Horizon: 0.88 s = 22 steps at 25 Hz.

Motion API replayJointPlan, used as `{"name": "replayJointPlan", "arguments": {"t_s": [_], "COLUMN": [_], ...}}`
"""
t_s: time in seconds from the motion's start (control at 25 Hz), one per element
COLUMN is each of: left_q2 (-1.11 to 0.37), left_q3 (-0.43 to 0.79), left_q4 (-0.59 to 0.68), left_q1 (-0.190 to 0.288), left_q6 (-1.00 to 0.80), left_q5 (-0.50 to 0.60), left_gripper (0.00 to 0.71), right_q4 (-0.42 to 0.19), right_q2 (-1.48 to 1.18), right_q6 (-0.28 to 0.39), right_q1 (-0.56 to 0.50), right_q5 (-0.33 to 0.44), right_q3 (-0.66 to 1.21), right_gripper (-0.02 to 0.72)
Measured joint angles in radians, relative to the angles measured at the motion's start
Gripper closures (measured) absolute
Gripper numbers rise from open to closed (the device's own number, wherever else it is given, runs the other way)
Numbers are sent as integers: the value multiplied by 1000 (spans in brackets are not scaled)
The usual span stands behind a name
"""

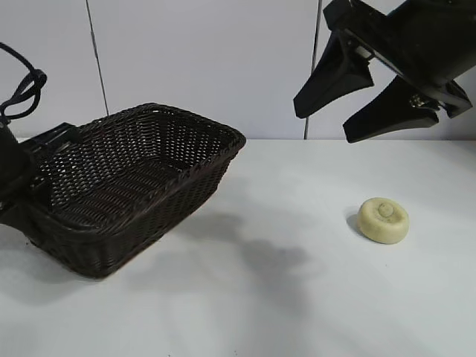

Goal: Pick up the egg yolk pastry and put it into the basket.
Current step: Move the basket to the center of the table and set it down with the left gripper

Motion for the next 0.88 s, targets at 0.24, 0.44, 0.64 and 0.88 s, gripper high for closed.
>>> {"name": "replayJointPlan", "arguments": {"t_s": [0.24, 0.44, 0.64, 0.88], "left_q2": [-18, -18, -1, 121], "left_q3": [-102, -169, -215, -346], "left_q4": [-33, -106, -129, -146], "left_q1": [0, 0, 0, 0], "left_q6": [210, 487, 724, 958], "left_q5": [113, 169, 255, 377], "left_gripper": [611, 611, 612, 612], "right_q4": [0, 0, 0, 0], "right_q2": [0, 0, 0, 0], "right_q6": [0, 0, 0, 0], "right_q1": [0, 0, 0, 0], "right_q5": [0, 0, 6, 15], "right_q3": [0, 0, 0, 0], "right_gripper": [206, 206, 206, 206]}}
